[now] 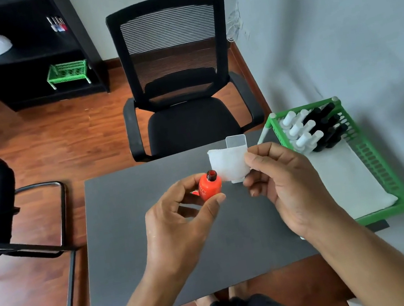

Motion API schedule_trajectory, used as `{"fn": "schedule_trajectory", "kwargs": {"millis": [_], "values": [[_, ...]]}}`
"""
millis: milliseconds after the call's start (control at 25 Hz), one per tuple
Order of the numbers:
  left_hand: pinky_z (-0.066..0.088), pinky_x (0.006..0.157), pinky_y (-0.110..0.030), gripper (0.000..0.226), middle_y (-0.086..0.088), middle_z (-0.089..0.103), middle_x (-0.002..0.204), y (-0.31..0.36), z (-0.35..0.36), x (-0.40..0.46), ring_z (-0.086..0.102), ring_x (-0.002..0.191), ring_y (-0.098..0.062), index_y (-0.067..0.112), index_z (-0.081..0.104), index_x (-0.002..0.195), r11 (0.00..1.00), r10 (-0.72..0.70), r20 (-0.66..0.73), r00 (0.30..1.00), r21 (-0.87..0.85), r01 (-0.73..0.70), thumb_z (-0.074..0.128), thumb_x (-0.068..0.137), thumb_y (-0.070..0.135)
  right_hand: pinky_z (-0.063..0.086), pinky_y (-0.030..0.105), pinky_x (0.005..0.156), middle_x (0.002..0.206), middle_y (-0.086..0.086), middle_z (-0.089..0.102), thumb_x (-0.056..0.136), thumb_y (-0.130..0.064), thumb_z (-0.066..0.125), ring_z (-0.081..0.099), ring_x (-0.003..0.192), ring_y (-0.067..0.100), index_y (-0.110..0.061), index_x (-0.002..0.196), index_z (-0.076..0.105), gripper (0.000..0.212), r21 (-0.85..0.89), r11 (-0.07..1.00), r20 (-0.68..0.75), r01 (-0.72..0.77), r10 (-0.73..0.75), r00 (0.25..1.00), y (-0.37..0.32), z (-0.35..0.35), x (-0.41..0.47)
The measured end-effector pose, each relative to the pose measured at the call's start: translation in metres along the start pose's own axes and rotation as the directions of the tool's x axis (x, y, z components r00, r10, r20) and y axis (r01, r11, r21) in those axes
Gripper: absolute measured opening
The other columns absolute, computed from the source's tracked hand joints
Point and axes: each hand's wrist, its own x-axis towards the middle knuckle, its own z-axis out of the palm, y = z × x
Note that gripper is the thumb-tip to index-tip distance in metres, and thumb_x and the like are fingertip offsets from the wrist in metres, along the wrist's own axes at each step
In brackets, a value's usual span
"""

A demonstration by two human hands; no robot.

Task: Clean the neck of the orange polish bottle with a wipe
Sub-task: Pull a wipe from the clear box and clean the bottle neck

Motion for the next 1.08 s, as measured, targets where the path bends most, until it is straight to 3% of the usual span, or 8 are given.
{"fn": "schedule_trajectory", "kwargs": {"millis": [160, 400, 520, 720, 840, 920, 1000, 1080], "values": [[0.055, 0.070, -0.009, 0.037, 0.019, 0.078, 0.098, 0.018, 0.000, -0.001, 0.074, 0.090, -0.009, 0.031, 0.077, 0.115, 0.995, 0.098, 0.004, 0.995, -0.026, -0.098, 0.081, 0.081, 0.044, 0.055, 0.022, 0.057, 0.076, -0.001, 0.075, 0.092, -0.022, 0.069, 0.070, 0.067, 0.013, -0.022, 0.092, 0.076, 0.007, -0.131, 0.976, 0.083, 0.173, -0.163, 0.983, -0.007, 0.004, -0.018], [0.055, 0.073, -0.009, 0.035, 0.021, 0.077, 0.100, 0.030, 0.004, -0.005, 0.073, 0.093, -0.007, 0.041, 0.071, 0.117, 0.987, 0.161, 0.018, 0.987, 0.003, -0.161, 0.078, 0.082, 0.044, 0.058, 0.023, 0.064, 0.087, -0.004, 0.078, 0.094, -0.024, 0.069, 0.069, 0.074, 0.010, -0.021, 0.115, 0.079, 0.023, -0.219, 0.946, 0.218, 0.238, -0.191, 0.957, -0.009, -0.005, -0.019], [0.054, 0.072, -0.009, 0.035, 0.021, 0.077, 0.102, 0.032, 0.008, -0.007, 0.074, 0.087, -0.008, 0.042, 0.072, 0.118, 0.984, 0.177, 0.022, 0.984, -0.013, -0.177, 0.079, 0.084, 0.042, 0.058, 0.026, 0.063, 0.086, 0.003, 0.074, 0.098, -0.022, 0.069, 0.066, 0.072, 0.011, -0.015, 0.110, 0.080, 0.018, -0.285, 0.916, 0.285, 0.282, -0.200, 0.937, -0.013, -0.015, -0.016], [0.054, 0.072, -0.011, 0.031, 0.020, 0.078, 0.097, 0.038, 0.025, -0.011, 0.074, 0.080, -0.009, 0.037, 0.074, 0.121, 0.982, 0.171, 0.021, 0.985, -0.084, -0.169, 0.079, 0.090, 0.038, 0.060, 0.040, 0.059, 0.083, 0.007, 0.071, 0.096, -0.022, 0.069, 0.066, 0.071, 0.022, -0.017, 0.095, 0.077, 0.009, -0.375, 0.784, 0.254, 0.495, -0.427, 0.868, -0.015, -0.023, -0.028], [0.057, 0.077, -0.019, 0.039, 0.013, 0.078, 0.101, 0.041, 0.036, -0.015, 0.075, 0.087, -0.019, 0.029, 0.071, 0.129, 0.976, 0.172, 0.038, 0.984, -0.144, -0.165, 0.072, 0.092, 0.042, 0.059, 0.041, 0.060, 0.082, 0.010, 0.071, 0.096, -0.020, 0.069, 0.066, 0.071, 0.026, -0.014, 0.093, 0.077, 0.010, -0.335, 0.785, 0.195, 0.521, -0.484, 0.853, -0.012, -0.029, -0.032], [0.061, 0.080, -0.032, 0.046, 0.005, 0.079, 0.106, 0.042, 0.042, -0.015, 0.075, 0.091, -0.025, 0.023, 0.066, 0.132, 0.963, 0.145, 0.060, 0.988, -0.238, -0.127, 0.076, 0.090, 0.040, 0.057, 0.033, 0.059, 0.079, 0.005, 0.070, 0.096, -0.017, 0.068, 0.067, 0.070, 0.021, -0.010, 0.092, 0.076, 0.011, -0.297, 0.806, 0.177, 0.513, -0.481, 0.859, -0.013, -0.033, -0.032], [0.063, 0.078, -0.048, 0.051, -0.005, 0.080, 0.104, 0.044, 0.044, -0.013, 0.076, 0.091, -0.030, 0.017, 0.062, 0.124, 0.935, 0.086, 0.066, 0.994, -0.350, -0.058, 0.084, 0.082, 0.037, 0.055, 0.024, 0.061, 0.076, -0.003, 0.070, 0.097, -0.015, 0.068, 0.068, 0.068, 0.015, -0.007, 0.093, 0.076, 0.012, -0.245, 0.839, 0.170, 0.485, -0.456, 0.874, -0.015, -0.037, -0.031], [0.064, 0.077, -0.051, 0.046, -0.008, 0.080, 0.101, 0.044, 0.043, -0.009, 0.076, 0.090, -0.031, 0.012, 0.065, 0.114, 0.927, 0.085, 0.088, 0.992, -0.371, -0.046, 0.088, 0.081, 0.034, 0.055, 0.022, 0.061, 0.073, -0.005, 0.072, 0.096, -0.016, 0.068, 0.068, 0.065, 0.011, -0.008, 0.092, 0.078, 0.013, -0.192, 0.880, 0.153, 0.435, -0.412, 0.898, -0.018, -0.041, -0.030]]}}
